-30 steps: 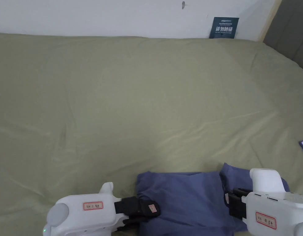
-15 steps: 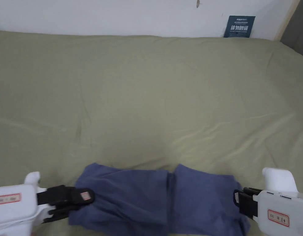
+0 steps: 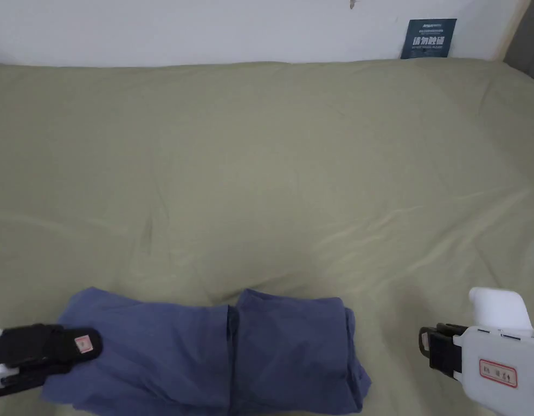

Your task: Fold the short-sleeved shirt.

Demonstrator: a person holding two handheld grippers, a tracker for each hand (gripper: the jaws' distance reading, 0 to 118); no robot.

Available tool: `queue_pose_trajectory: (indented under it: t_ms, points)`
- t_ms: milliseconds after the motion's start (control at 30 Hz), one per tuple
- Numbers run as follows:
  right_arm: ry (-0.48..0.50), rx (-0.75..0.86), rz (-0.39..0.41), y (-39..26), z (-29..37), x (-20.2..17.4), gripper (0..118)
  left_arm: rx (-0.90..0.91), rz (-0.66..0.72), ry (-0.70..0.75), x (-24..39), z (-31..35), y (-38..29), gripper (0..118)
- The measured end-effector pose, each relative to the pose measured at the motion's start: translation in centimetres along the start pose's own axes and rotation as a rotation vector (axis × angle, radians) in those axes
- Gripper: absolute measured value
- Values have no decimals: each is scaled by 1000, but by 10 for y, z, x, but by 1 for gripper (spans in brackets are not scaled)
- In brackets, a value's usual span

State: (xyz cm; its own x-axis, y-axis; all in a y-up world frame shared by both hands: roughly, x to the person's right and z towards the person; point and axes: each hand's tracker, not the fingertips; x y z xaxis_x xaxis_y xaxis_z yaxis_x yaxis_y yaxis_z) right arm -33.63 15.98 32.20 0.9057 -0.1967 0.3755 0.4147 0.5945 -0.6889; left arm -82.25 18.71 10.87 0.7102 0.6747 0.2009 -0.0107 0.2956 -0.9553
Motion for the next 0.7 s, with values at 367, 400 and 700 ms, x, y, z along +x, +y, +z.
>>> queue_pose_trajectory:
  t_ms: [367,400,700]
  points:
    - [-12,9,-75,-14,12,27,0,-249,-342,-19,169,-128,-21,13]
    - [-16,8,-78,-15,13,29,0,-270,-361,-3,178,-145,-30,14]
    - [-26,3,-117,-25,18,45,0,-374,-287,-109,169,-204,-50,90]
